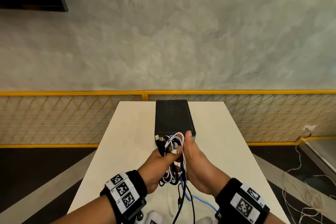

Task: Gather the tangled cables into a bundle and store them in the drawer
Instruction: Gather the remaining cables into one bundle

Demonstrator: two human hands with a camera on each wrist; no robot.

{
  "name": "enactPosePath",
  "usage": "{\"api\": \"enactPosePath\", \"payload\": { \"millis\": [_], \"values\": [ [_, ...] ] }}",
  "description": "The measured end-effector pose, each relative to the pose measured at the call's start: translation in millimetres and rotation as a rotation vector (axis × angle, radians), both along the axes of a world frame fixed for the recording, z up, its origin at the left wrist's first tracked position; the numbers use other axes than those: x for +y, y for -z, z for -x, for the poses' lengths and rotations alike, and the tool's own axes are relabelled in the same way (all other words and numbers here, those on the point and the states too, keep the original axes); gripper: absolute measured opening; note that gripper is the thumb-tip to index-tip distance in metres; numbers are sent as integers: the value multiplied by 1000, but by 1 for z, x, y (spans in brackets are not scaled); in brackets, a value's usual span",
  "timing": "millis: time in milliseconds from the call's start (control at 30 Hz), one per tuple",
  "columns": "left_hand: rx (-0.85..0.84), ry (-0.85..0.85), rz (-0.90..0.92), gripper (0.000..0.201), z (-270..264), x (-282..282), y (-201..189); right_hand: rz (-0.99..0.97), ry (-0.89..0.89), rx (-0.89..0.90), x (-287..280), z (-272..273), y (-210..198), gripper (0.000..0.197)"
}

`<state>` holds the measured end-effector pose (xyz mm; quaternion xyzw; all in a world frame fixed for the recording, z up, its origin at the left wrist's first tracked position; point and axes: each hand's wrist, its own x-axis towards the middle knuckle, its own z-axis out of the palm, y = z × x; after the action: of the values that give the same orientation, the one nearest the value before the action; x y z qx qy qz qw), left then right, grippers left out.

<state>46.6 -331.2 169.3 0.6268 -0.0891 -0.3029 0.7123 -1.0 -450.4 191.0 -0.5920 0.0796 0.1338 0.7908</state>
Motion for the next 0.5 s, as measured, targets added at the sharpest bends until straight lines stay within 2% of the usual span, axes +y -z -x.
{"api": "enactPosePath", "payload": {
  "millis": [67,200,267,400,500],
  "values": [
    [7,50,36,27,3,0,2,-49,5,3,2,1,-3,71],
    [70,55,75,43,2,0,7,-98,-19,17,4,2,-6,77],
    [98,39,98,38,-1,1,9,-104,-33,31,3,2,-8,77],
    [83,-15,111,6,-5,4,6,19,-114,21,-7,3,-8,75],
    [31,-102,72,9,-10,-1,1,78,-84,-40,-2,4,1,62]
  ]
}}
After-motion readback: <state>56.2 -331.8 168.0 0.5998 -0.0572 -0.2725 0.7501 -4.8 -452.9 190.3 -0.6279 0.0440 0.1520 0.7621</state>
